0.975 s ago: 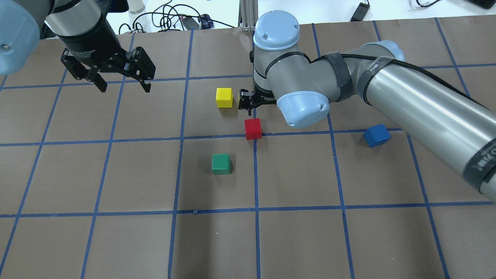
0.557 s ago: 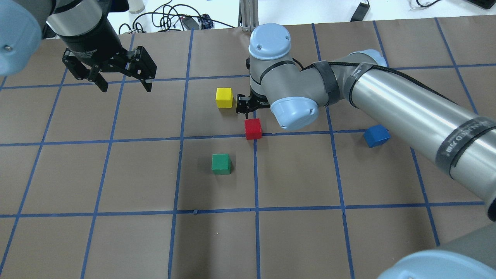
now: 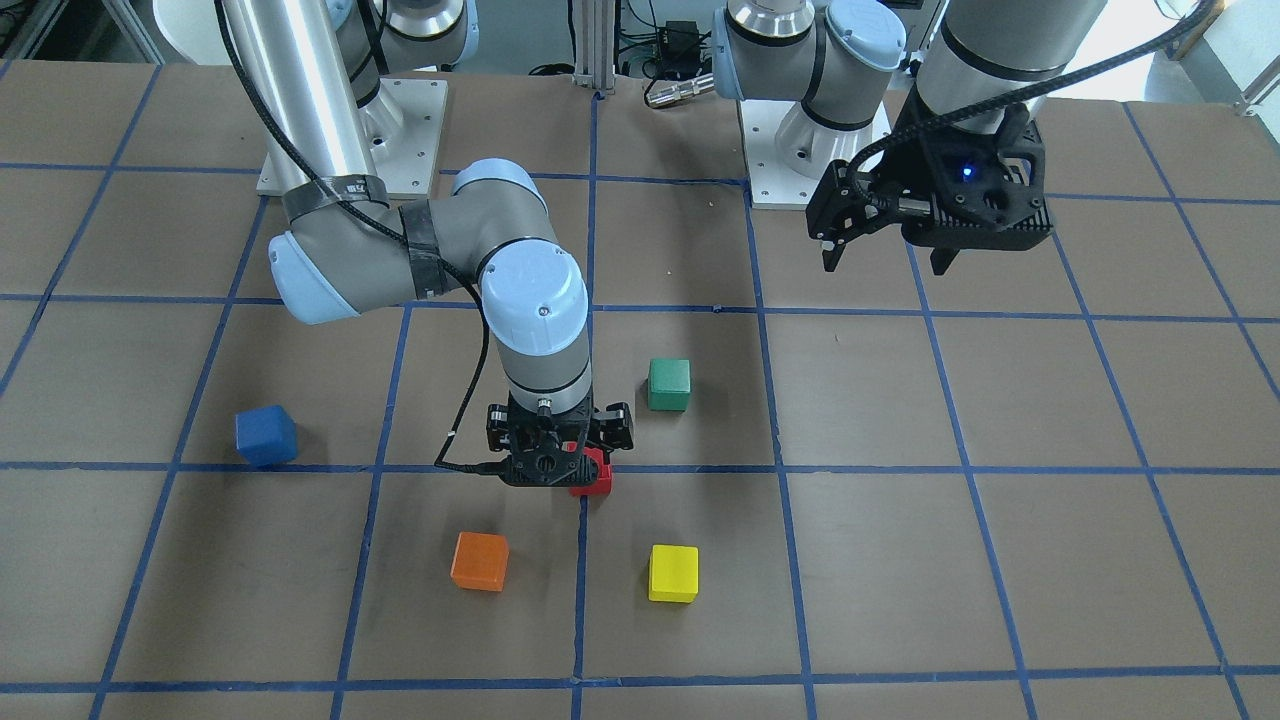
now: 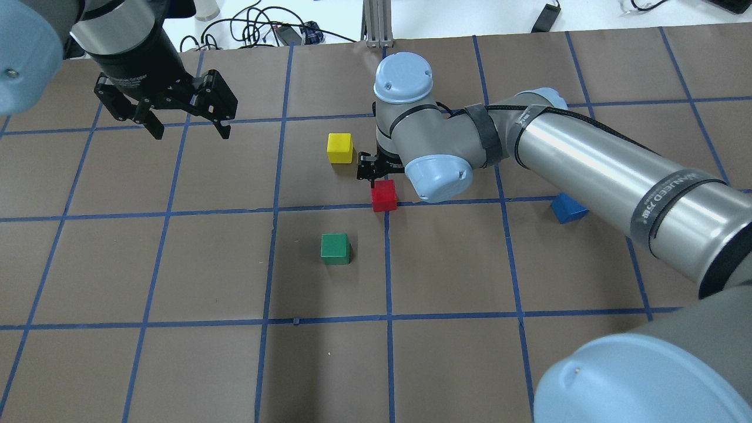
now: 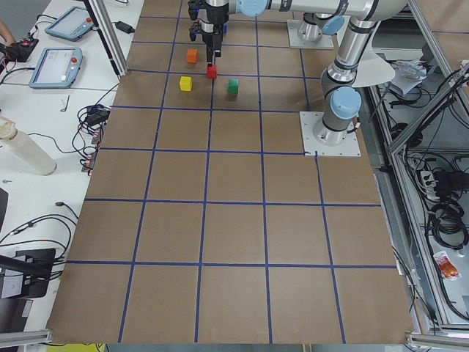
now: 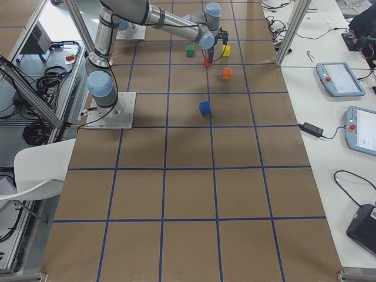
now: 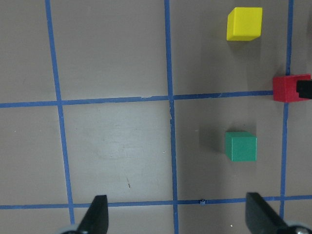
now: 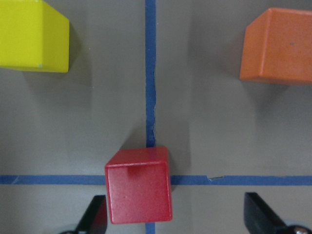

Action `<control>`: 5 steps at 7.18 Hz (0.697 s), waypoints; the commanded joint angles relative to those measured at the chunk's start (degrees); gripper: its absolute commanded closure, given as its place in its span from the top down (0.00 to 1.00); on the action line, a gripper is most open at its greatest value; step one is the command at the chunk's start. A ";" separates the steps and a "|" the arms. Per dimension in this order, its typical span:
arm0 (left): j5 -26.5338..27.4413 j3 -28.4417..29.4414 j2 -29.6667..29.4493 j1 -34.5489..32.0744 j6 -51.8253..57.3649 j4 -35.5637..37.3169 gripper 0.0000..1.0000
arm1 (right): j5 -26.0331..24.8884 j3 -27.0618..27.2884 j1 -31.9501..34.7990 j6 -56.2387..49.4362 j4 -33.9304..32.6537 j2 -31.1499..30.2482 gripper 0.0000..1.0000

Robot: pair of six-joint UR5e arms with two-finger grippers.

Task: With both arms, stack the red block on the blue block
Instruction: 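Lower the right gripper over the red cube, then close the right gripper on the red cube and lift it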

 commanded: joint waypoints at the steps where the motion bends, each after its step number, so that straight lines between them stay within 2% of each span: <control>1: 0.00 -0.09 0.01 0.00 -0.06 -0.01 1.00 | 2.59 -0.02 0.02 1.09 -0.10 1.31 1.00; 5: 0.00 -0.62 0.27 -0.09 -0.15 0.16 1.00 | 2.59 -2.13 1.78 1.09 -2.20 4.29 1.00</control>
